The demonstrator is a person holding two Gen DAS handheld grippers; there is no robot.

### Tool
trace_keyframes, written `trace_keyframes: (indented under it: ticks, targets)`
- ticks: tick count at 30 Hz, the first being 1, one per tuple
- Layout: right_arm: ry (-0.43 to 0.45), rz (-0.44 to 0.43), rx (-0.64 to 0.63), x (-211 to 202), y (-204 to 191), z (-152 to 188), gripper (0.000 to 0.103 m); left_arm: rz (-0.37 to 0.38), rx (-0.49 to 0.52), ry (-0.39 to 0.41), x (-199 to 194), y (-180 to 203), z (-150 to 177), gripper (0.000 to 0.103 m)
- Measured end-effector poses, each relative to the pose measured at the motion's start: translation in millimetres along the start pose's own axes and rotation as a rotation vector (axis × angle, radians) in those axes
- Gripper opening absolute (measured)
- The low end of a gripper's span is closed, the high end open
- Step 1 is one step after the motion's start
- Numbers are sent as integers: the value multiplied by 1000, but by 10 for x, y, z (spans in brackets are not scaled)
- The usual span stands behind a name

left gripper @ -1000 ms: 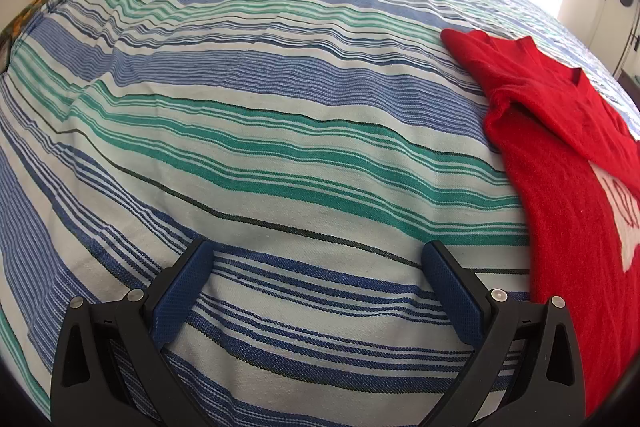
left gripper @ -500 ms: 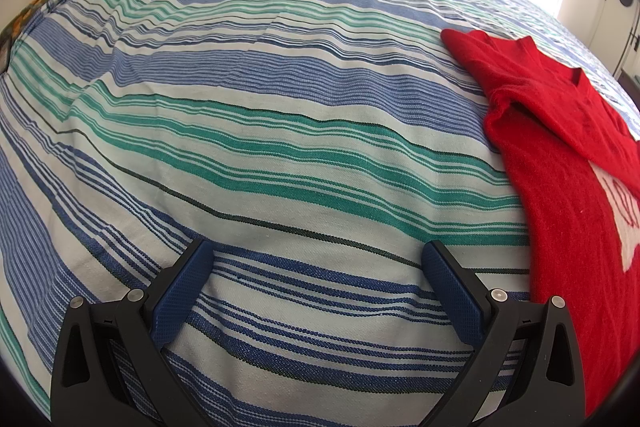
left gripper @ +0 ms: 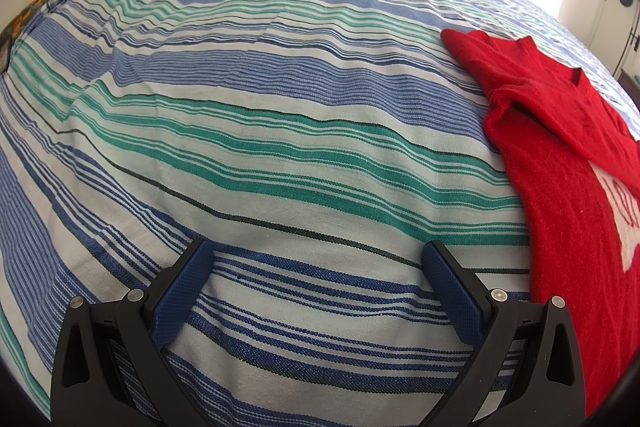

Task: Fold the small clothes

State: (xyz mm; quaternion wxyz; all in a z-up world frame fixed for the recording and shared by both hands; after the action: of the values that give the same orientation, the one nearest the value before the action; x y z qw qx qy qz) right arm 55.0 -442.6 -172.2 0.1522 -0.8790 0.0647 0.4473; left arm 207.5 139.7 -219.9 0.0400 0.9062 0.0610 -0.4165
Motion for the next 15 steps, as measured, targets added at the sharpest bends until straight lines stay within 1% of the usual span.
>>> trace_keyframes:
  ticks: [15]
  targets:
    - [-1,4,-9,3,-3,9,97,0,0,0,-2,5,2,103]
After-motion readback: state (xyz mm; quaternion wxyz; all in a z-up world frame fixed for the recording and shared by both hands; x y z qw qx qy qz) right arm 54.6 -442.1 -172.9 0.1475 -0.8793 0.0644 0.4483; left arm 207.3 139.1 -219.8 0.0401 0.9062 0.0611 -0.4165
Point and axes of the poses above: each gripper's, at about its wrist camera, not at the fingertips, and x roughly the way its jaws point, y to its right, z to its underside, the point moved 6 cm from there along x, roughly the way its jaws point, and after that the axes turned 5 degrees about y, right-handed, at the moved point
